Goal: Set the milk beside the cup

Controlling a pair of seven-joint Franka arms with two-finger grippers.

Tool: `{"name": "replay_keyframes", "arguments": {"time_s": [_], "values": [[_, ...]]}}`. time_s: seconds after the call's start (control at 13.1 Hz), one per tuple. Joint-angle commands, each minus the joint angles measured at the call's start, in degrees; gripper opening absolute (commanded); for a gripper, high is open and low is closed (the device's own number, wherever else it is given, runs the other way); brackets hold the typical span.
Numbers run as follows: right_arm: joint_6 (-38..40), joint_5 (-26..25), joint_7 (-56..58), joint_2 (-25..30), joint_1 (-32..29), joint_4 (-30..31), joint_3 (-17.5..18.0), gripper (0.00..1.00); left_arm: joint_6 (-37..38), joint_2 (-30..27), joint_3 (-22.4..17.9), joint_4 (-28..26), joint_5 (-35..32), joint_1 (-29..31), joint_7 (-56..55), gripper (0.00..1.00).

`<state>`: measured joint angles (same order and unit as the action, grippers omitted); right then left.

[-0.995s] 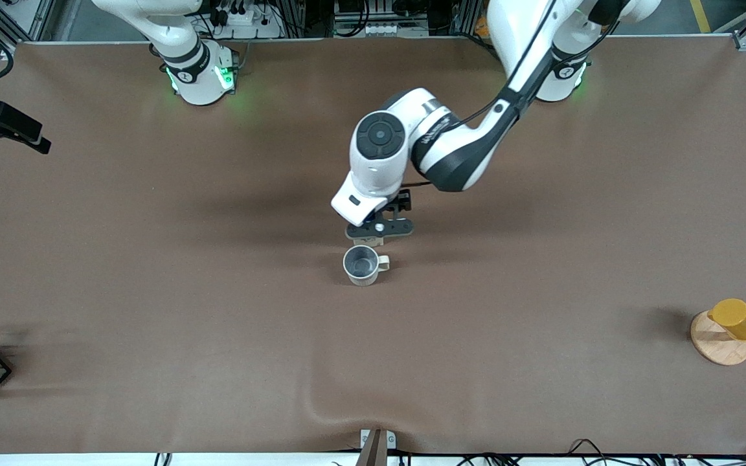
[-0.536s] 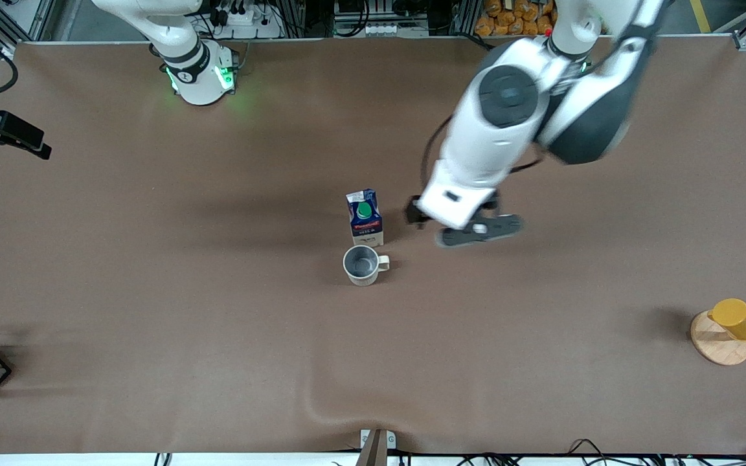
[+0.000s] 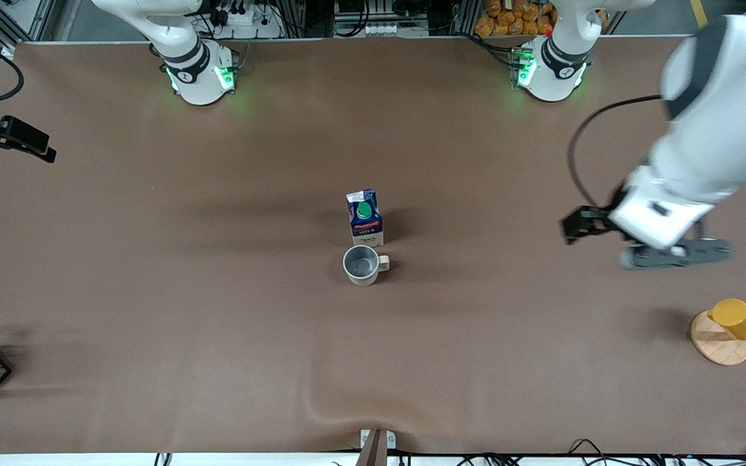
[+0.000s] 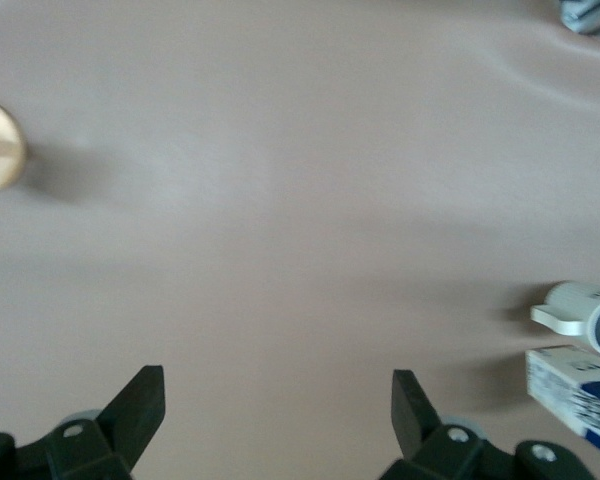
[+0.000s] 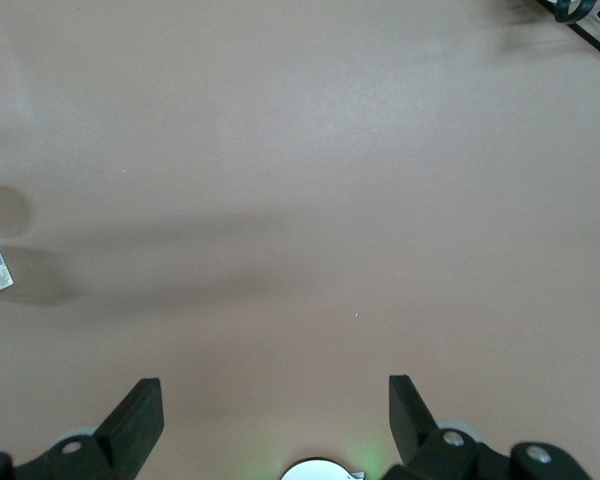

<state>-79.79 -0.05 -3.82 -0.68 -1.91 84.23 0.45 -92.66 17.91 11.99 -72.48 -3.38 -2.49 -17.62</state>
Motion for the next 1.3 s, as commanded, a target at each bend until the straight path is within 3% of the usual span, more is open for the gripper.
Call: {"name": "replay_keyframes", "arguments": {"time_s": [0.0, 0.23, 0.46, 1.22], "values": [[-0.1, -0.3, -0.7, -0.5, -0.4, -1.0, 0.6, 1.00, 5.0, -5.4, 0.7, -2.0, 0.2, 0.9, 1.4, 1.00], [-0.5, 0.2, -0.8, -0.6, -0.9, -1.2, 0.6, 1.00, 6.0, -8.2, 0.6, -2.2, -0.1, 2.7, 2.1, 1.00], [-0.7, 0.3, -0.8, -0.7, -0.5, -1.2, 0.6, 1.00, 8.2, -9.3, 0.9, -3.5, 2.1, 7.4, 9.8, 1.00], [-1.0, 0.4, -0.8, -0.7, -0.5, -1.2, 0.6, 1.00, 9.8, -10.1, 0.6, -3.8, 2.2, 7.9, 9.8, 1.00]]}}
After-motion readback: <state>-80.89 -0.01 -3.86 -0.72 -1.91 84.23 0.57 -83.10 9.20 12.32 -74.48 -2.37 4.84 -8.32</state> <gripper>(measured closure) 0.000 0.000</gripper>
